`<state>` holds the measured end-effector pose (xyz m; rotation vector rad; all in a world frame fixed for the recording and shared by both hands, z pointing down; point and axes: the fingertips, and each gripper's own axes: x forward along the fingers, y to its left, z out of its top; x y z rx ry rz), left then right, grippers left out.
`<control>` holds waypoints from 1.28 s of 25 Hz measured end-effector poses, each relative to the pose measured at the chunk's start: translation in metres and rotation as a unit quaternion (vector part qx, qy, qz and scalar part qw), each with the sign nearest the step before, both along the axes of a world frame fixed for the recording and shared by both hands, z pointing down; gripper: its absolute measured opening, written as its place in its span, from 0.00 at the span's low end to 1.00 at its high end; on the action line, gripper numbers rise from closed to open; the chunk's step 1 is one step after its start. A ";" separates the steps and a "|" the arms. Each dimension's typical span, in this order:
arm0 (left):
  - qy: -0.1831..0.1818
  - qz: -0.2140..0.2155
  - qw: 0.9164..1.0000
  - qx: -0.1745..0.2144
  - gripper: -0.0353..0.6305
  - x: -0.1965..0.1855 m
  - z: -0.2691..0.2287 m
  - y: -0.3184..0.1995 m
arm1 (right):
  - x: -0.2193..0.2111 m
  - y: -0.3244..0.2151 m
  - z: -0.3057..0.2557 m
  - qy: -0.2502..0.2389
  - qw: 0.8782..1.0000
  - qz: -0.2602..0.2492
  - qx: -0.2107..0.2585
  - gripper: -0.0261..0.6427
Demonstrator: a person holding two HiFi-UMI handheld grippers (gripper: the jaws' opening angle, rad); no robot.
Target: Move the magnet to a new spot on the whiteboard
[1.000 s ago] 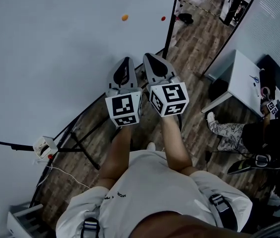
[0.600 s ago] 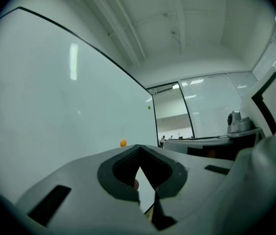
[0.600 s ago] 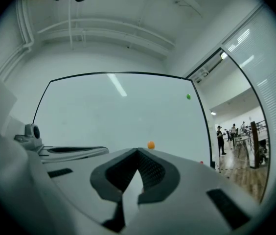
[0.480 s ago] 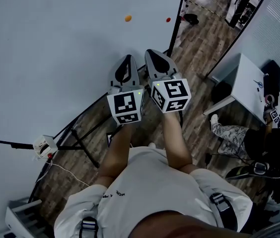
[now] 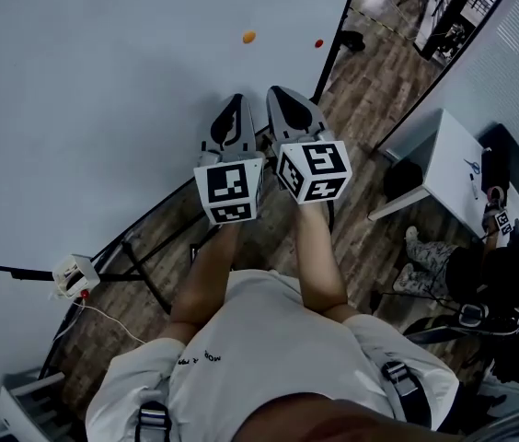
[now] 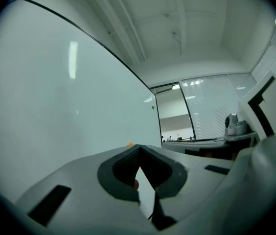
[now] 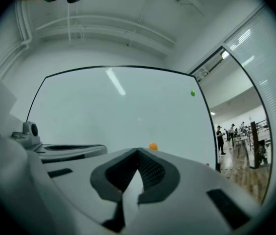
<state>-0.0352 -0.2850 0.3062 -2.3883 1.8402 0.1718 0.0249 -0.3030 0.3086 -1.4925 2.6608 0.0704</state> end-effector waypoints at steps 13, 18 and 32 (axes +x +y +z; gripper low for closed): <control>0.008 0.009 1.000 0.008 0.06 -0.002 -0.009 -0.017 | 0.000 -0.036 0.005 0.001 1.000 -0.001 -0.017 0.06; 0.008 0.008 1.000 0.012 0.06 -0.008 -0.013 -0.019 | -0.003 -0.045 0.003 -0.001 1.000 -0.004 -0.021 0.12; 0.015 0.008 1.000 0.016 0.06 -0.013 -0.013 -0.030 | -0.014 -0.075 0.002 0.006 0.999 -0.027 -0.024 0.24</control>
